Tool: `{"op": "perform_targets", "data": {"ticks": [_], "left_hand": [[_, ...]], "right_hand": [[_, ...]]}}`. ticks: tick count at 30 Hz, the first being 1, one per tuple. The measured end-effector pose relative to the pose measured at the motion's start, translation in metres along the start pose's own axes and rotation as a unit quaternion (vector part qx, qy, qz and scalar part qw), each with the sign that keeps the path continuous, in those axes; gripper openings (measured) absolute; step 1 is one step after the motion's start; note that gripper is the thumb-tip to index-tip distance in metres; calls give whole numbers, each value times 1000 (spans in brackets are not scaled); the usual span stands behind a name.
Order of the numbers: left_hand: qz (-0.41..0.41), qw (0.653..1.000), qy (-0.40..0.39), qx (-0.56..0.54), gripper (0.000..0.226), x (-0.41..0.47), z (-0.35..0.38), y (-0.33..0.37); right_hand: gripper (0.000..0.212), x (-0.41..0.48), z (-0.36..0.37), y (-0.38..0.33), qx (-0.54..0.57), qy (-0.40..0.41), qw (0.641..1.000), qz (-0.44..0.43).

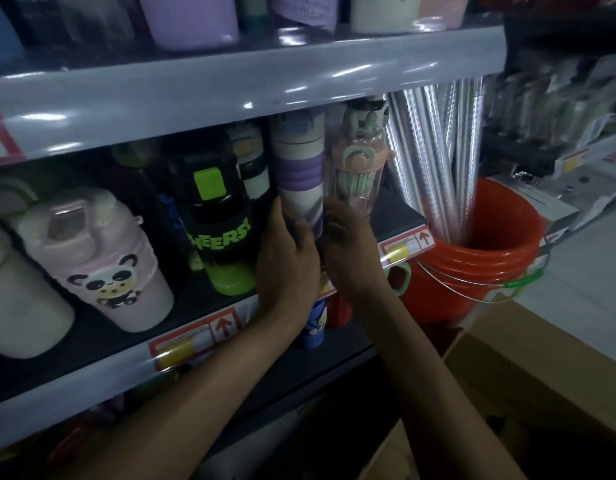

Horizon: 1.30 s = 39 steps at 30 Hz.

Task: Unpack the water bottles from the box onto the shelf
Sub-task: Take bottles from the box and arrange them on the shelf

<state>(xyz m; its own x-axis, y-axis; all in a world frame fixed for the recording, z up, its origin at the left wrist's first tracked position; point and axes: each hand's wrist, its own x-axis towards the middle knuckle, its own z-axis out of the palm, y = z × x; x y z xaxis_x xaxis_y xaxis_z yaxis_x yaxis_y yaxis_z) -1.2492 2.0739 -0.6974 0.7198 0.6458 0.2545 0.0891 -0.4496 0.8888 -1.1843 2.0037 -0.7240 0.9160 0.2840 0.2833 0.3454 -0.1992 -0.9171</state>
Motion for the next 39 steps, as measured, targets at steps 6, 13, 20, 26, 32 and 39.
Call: {"op": "perform_targets", "data": {"ticks": [6,13,20,26,32,39], "left_hand": [[-26,999,5,-37,51,8,8,-6],[-51,994,13,-99,50,2,10,-3],[-60,989,1,-134,66,-7,16,5],[-68,985,-3,-157,60,-6,15,6],[-78,983,-5,-164,70,-4,14,3],[-100,984,-21,-148,82,2,10,-5]], "right_hand": [[59,5,3,9,38,-6,999,14],[59,7,1,8,65,-2,998,7],[45,10,-3,7,87,-7,995,-42],[41,15,4,12,74,12,996,-42],[44,16,3,14,32,6,999,-37],[42,8,-7,4,35,-9,998,-59]]}}
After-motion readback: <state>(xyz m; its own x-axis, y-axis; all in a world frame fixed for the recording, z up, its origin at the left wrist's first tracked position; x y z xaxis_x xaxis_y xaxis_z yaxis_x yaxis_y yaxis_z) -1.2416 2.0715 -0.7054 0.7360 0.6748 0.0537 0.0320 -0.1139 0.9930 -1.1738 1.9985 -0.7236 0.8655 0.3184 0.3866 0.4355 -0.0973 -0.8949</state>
